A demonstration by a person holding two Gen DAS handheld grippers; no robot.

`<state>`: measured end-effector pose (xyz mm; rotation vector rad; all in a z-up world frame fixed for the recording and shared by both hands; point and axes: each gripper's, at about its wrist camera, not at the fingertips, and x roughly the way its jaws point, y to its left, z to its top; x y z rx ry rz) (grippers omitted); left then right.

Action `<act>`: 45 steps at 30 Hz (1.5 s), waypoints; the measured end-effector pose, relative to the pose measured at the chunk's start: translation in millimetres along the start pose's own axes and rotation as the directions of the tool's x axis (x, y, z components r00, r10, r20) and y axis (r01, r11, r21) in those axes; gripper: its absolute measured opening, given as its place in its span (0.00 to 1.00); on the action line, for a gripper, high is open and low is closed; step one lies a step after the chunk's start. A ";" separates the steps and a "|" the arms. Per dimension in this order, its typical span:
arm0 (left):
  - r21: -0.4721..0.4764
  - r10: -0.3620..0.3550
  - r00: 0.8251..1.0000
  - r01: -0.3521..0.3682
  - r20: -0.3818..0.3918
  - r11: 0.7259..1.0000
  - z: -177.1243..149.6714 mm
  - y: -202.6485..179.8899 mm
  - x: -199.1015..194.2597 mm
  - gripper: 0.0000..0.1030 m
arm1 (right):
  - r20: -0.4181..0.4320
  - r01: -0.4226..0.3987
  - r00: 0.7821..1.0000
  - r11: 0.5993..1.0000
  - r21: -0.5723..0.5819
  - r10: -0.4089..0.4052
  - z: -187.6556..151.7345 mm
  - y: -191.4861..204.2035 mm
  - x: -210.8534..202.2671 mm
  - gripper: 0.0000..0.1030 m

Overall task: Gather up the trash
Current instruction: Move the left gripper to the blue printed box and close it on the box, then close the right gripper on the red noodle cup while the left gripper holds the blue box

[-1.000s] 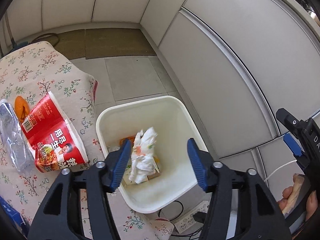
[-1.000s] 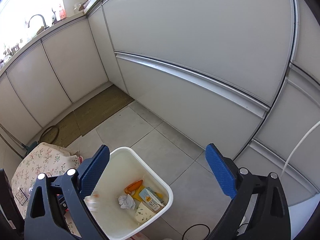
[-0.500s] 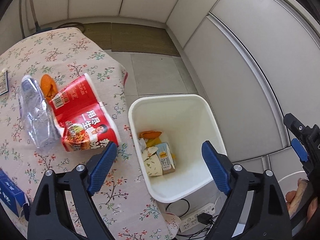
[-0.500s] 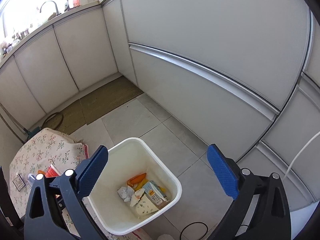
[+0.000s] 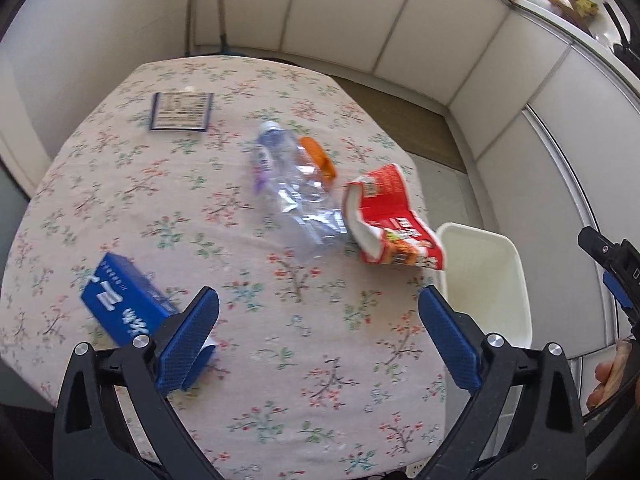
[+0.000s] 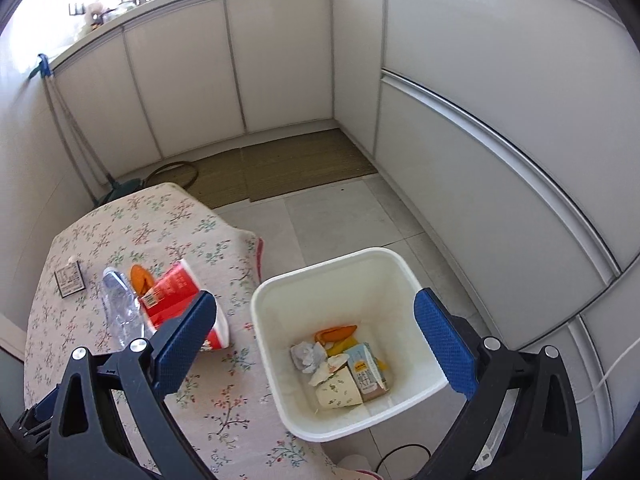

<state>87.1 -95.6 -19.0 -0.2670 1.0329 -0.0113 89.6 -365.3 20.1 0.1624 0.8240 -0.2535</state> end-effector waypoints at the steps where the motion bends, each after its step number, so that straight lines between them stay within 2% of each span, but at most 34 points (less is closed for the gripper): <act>1: -0.035 0.018 1.000 -0.018 0.003 0.999 -0.4 17.5 -4.7 0.93 | -0.001 -0.013 1.000 1.000 -0.017 0.013 -1.2 8.3 -0.2 0.93; 3: -0.105 0.028 1.000 -0.028 -0.007 0.994 -0.8 48.9 -12.0 0.93 | 0.001 -0.034 0.999 0.998 -0.048 0.034 -2.2 23.0 -0.9 0.93; 7: -0.237 0.054 0.996 -0.070 -0.074 0.969 -5.0 104.7 -13.8 0.93 | -0.005 -0.062 0.998 0.994 -0.091 0.062 -3.5 46.4 -0.2 0.93; 10: -0.408 0.061 0.988 -0.116 -0.145 0.906 -10.0 144.5 0.3 0.93 | -0.027 -0.090 0.996 0.988 -0.129 0.087 -7.0 63.2 1.7 0.93; 14: -0.565 0.010 0.974 -0.139 -0.224 0.813 -17.9 166.9 26.7 0.93 | -0.040 -0.103 0.994 0.981 -0.167 0.097 -9.8 79.6 4.1 0.93; 18: -0.647 -0.004 0.967 -0.167 -0.254 0.744 -19.8 172.5 44.8 0.93 | -0.068 -0.105 0.993 0.980 -0.167 0.094 -11.0 82.0 12.7 0.93; 20: -0.659 -0.001 0.966 -0.177 -0.260 0.731 -17.9 171.5 51.4 0.93 | -0.083 -0.096 0.993 0.982 -0.165 0.083 -11.3 80.3 17.2 0.93; 22: -0.651 0.003 0.963 -0.185 -0.271 0.736 -15.0 168.9 57.9 0.91 | -0.099 -0.096 0.992 0.983 -0.155 0.081 -11.0 77.6 22.1 0.93; 24: -0.642 -0.004 0.962 -0.180 -0.274 0.745 -14.6 168.6 62.7 0.79 | -0.119 -0.103 0.989 0.985 -0.137 0.087 -9.8 74.0 28.1 0.93; 27: -0.591 -0.005 0.957 -0.176 -0.291 0.787 -11.6 166.3 70.0 0.64 | -0.156 -0.126 0.982 0.987 -0.104 0.109 -8.6 70.7 37.9 0.93; 29: -0.555 -0.017 0.962 -0.142 -0.272 0.820 -8.3 165.9 68.6 0.55 | -0.183 -0.147 0.974 0.986 -0.077 0.131 -8.3 69.5 44.1 0.93; 36: -0.402 -0.049 0.982 -0.030 -0.184 0.915 18.4 167.0 50.3 0.51 | -0.230 -0.192 0.959 0.977 -0.089 0.167 -4.6 90.2 65.5 0.93; 38: -0.358 -0.054 0.987 -0.005 -0.154 0.934 29.9 168.0 41.0 0.51 | -0.256 -0.205 0.950 0.975 -0.081 0.179 -2.9 96.7 77.7 0.93; 41: -0.328 -0.090 0.988 0.044 -0.124 0.944 49.0 166.7 32.7 0.51 | -0.320 -0.252 0.911 0.966 0.064 0.259 -3.1 94.0 103.1 0.93; 43: -0.306 -0.115 0.987 0.076 -0.110 0.949 57.9 166.4 28.5 0.51 | -0.353 -0.250 0.885 0.949 0.192 0.304 -6.2 87.5 116.7 0.93; 45: -0.281 -0.121 0.988 0.091 -0.092 0.955 66.2 165.9 29.4 0.51 | -0.356 -0.217 0.865 0.902 0.374 0.355 -15.4 73.1 123.4 0.93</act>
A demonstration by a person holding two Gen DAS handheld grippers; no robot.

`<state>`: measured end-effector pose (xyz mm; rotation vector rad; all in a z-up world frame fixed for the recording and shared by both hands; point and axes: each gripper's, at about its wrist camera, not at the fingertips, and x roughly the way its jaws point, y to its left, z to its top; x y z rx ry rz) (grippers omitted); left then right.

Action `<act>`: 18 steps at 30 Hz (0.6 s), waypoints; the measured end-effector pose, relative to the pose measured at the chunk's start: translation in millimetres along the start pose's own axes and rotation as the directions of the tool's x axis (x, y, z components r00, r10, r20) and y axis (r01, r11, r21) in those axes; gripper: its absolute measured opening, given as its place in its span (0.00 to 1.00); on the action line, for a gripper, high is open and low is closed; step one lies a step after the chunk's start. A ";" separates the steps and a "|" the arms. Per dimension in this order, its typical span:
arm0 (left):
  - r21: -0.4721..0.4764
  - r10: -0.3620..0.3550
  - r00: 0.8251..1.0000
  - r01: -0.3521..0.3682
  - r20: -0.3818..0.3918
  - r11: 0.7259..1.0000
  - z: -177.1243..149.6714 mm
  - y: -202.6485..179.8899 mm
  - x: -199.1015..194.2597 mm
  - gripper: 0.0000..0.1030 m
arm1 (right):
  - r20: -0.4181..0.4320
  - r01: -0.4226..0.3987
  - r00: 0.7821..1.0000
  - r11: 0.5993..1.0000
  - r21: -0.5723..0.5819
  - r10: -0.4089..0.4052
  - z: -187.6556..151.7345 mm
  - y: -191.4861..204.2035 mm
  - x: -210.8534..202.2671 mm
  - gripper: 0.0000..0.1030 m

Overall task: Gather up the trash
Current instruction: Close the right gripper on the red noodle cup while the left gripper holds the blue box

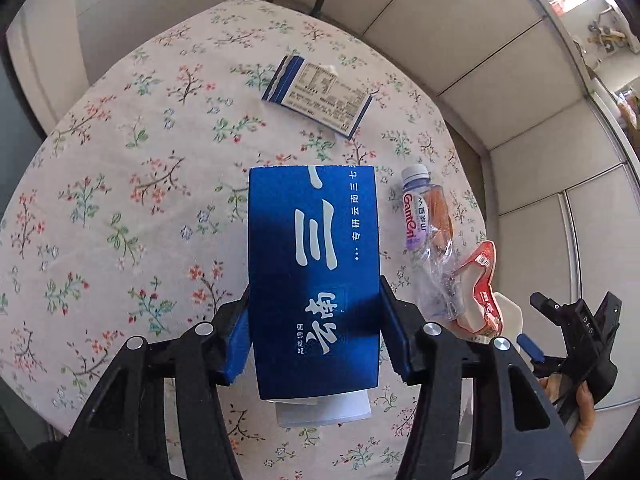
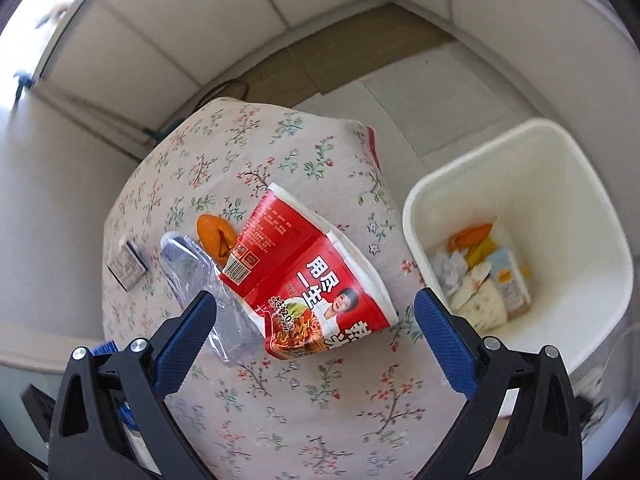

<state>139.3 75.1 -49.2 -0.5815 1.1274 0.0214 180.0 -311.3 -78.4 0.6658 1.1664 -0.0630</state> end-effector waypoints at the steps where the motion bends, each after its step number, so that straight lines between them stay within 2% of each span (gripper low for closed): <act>1: 0.018 -0.006 1.000 0.006 0.011 1.000 2.2 -0.7 -0.6 0.51 | 0.000 -0.045 0.999 0.996 0.073 0.045 -3.6 -6.4 0.0 0.93; 3: 0.036 -0.018 1.000 0.017 0.011 0.999 4.2 -0.4 0.9 0.51 | 0.001 -0.105 0.994 0.974 0.199 0.107 -14.2 -18.3 3.7 0.93; 7: 0.036 -0.083 0.995 0.085 -0.047 0.996 3.3 -6.0 11.7 0.51 | 0.018 -0.110 0.994 0.928 0.357 0.111 -28.7 -35.8 21.7 0.93; 10: 0.066 -0.089 0.995 0.092 -0.040 0.994 2.7 -8.9 7.5 0.51 | 0.004 -0.110 0.993 0.916 0.387 0.117 -29.9 -37.1 36.0 0.93; 12: 0.079 -0.086 0.996 0.088 -0.024 0.993 5.3 -8.1 3.5 0.51 | 0.008 -0.109 0.993 0.916 0.387 0.115 -30.9 -34.4 40.8 0.89; 15: 0.071 -0.085 0.996 0.086 -0.019 0.994 8.9 -1.9 1.4 0.51 | 0.002 -0.100 0.994 0.924 0.370 0.107 -28.4 -26.9 49.1 0.63; 16: 0.065 -0.083 0.996 0.085 -0.020 0.994 9.9 0.6 1.7 0.51 | -0.009 -0.103 0.993 0.924 0.368 0.114 -27.9 -25.4 53.5 0.49; 17: 0.058 -0.082 0.996 0.083 -0.023 0.995 10.5 3.2 2.3 0.51 | -0.019 -0.111 0.992 0.922 0.370 0.127 -28.1 -24.0 57.4 0.40; 18: 0.052 -0.081 0.996 0.082 -0.026 0.995 11.1 5.6 2.7 0.51 | -0.028 -0.113 0.991 0.921 0.373 0.133 -28.6 -23.3 60.8 0.38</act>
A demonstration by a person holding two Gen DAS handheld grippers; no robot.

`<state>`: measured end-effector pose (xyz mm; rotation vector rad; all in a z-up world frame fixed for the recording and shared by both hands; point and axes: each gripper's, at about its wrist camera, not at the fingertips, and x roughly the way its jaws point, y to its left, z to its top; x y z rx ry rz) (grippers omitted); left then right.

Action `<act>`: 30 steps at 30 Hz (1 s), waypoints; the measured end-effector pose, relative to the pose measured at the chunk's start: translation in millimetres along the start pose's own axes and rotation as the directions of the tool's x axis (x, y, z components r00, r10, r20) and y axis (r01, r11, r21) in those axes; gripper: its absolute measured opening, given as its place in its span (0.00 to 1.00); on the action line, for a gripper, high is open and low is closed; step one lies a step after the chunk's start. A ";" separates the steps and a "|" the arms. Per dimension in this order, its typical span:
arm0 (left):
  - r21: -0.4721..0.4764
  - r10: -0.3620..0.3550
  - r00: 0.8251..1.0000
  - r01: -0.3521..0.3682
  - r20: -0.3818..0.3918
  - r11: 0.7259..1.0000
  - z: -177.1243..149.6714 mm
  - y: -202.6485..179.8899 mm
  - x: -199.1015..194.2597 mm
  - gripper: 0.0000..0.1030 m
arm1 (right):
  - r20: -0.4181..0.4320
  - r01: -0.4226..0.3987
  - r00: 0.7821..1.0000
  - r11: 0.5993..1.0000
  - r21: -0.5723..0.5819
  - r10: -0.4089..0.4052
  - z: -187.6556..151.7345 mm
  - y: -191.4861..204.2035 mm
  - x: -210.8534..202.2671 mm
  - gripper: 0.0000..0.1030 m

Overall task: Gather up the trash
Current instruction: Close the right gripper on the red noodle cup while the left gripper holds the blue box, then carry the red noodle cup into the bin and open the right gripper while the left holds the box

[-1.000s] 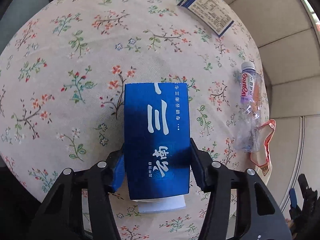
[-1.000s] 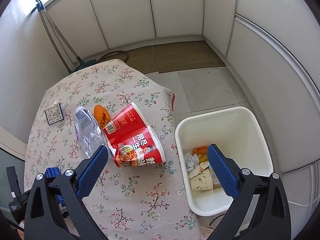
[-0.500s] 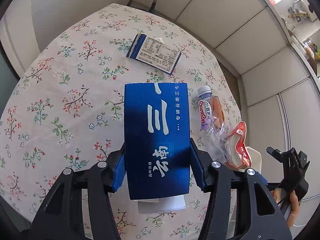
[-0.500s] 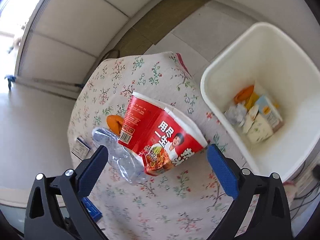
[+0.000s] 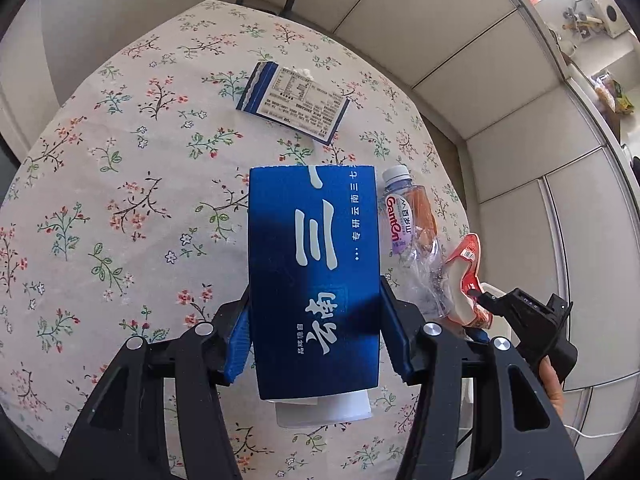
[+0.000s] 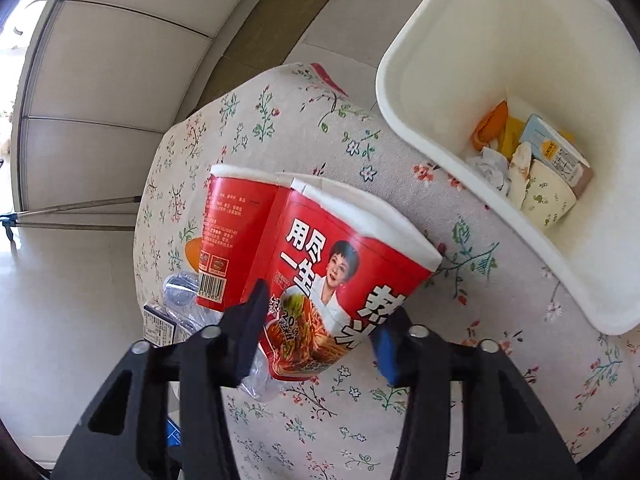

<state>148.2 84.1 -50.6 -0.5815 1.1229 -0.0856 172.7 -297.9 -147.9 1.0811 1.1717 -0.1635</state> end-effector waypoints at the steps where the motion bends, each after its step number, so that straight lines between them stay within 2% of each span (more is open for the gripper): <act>1: -0.005 0.001 1.000 -0.001 -0.002 1.000 0.1 1.6 -0.2 0.51 | 0.001 -0.007 1.000 1.000 0.000 0.007 -0.5 0.6 1.3 0.37; 5: -0.009 0.005 1.000 -0.005 0.007 1.000 -1.2 3.5 -2.4 0.51 | 0.040 -0.005 0.999 0.998 -0.064 0.007 -1.9 12.4 -5.0 0.30; 11: 0.007 0.010 1.000 -0.010 0.025 1.000 -2.8 -0.9 -3.9 0.51 | 0.057 -0.004 0.998 0.989 -0.147 0.013 -5.2 24.5 -9.5 0.28; 16: 0.010 0.010 0.999 -0.010 0.031 1.000 -4.6 -1.8 -5.7 0.51 | 0.128 0.022 0.992 0.963 -0.268 0.013 -12.0 47.6 -23.9 0.28; 23: 0.014 0.003 0.999 -0.003 0.043 1.000 -4.9 -5.3 -7.7 0.51 | 0.240 0.096 0.971 0.903 -0.418 0.008 -26.0 75.4 -47.0 0.28; 30: 0.021 0.002 0.999 -0.003 0.044 1.000 -4.8 -5.7 -7.9 0.51 | 0.376 0.187 0.927 0.841 -0.508 0.021 -36.2 93.4 -76.2 0.28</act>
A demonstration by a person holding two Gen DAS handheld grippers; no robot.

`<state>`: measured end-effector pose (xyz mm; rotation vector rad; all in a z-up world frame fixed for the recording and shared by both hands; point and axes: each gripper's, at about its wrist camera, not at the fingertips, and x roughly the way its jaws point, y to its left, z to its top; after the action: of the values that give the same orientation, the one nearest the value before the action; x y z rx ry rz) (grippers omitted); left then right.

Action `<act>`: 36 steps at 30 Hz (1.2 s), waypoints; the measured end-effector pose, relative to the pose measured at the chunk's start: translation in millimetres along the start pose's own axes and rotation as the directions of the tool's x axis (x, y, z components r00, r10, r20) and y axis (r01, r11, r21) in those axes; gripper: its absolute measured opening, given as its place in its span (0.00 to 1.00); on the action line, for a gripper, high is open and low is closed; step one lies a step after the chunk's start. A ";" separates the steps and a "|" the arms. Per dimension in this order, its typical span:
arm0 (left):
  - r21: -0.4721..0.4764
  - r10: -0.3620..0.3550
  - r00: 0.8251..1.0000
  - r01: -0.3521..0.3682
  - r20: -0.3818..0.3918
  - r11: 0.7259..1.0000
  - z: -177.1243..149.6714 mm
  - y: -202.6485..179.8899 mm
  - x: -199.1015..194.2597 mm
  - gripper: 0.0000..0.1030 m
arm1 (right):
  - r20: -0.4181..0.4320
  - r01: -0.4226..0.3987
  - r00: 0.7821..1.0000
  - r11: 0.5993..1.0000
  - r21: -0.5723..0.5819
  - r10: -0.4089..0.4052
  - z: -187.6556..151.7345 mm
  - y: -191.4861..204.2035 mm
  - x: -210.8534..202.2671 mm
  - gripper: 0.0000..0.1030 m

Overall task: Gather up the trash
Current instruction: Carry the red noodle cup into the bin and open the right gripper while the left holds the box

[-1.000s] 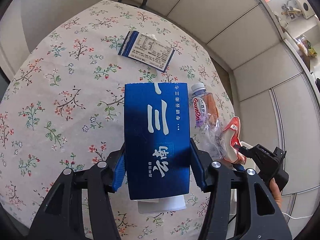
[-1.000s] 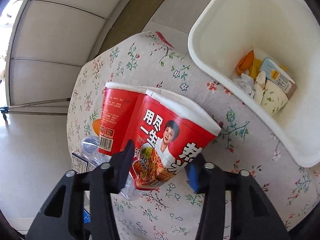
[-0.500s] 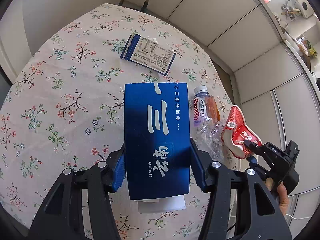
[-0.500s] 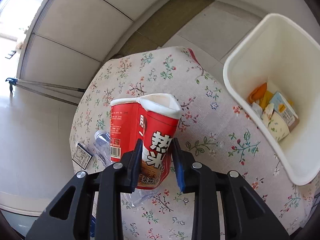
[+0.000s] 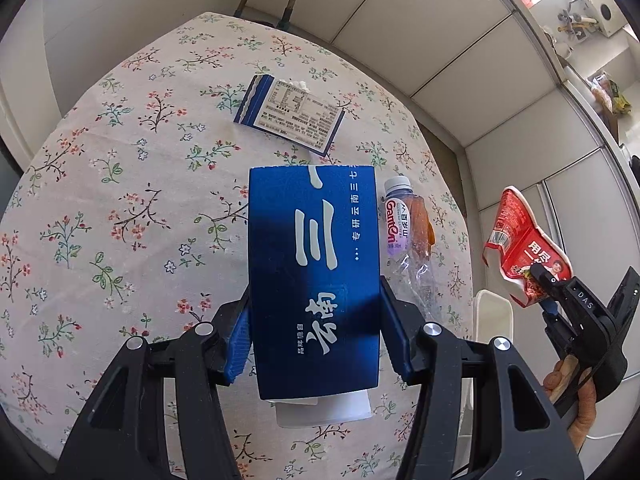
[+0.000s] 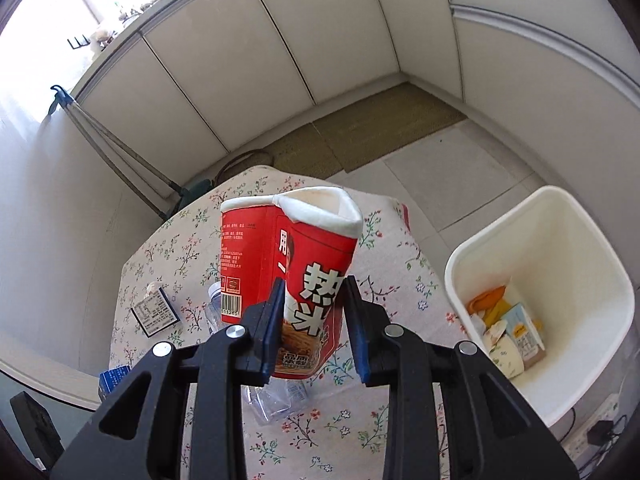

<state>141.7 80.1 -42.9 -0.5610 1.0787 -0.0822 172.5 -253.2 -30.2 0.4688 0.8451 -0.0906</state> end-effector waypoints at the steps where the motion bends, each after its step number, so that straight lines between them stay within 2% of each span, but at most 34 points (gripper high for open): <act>1: 0.000 0.000 1.000 0.000 0.000 1.000 0.1 0.2 0.0 0.51 | 0.017 0.010 1.000 1.000 -0.014 -0.010 1.3 1.2 -3.4 0.28; 10: 0.010 -0.006 1.000 0.006 -0.006 1.000 -0.5 -3.3 2.7 0.51 | 0.139 0.098 0.987 0.991 -0.089 -0.085 12.4 -6.7 -32.4 0.28; 20: 0.038 -0.013 1.000 0.014 -0.018 0.999 -3.6 -16.7 15.0 0.51 | 0.200 0.208 0.961 0.976 -0.060 -0.192 27.3 -49.1 -54.8 0.28; 27: 0.061 -0.013 0.999 0.015 -0.036 0.998 -9.9 -30.8 29.5 0.51 | 0.206 0.297 0.936 0.954 -0.025 -0.286 32.3 -86.1 -65.5 0.29; 34: 0.095 -0.020 0.998 0.026 -0.057 0.995 -20.3 -51.8 43.4 0.51 | 0.163 0.390 0.907 0.920 0.029 -0.389 35.8 -133.4 -69.3 0.30; 36: 0.111 -0.026 0.998 0.033 -0.064 0.993 -24.0 -60.2 48.4 0.51 | 0.154 0.415 0.896 0.909 0.038 -0.416 36.8 -145.0 -73.4 0.39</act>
<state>157.0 3.0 -62.1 -0.4754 1.1196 -0.1858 111.6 -406.7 -7.8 0.2730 0.7766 -0.5203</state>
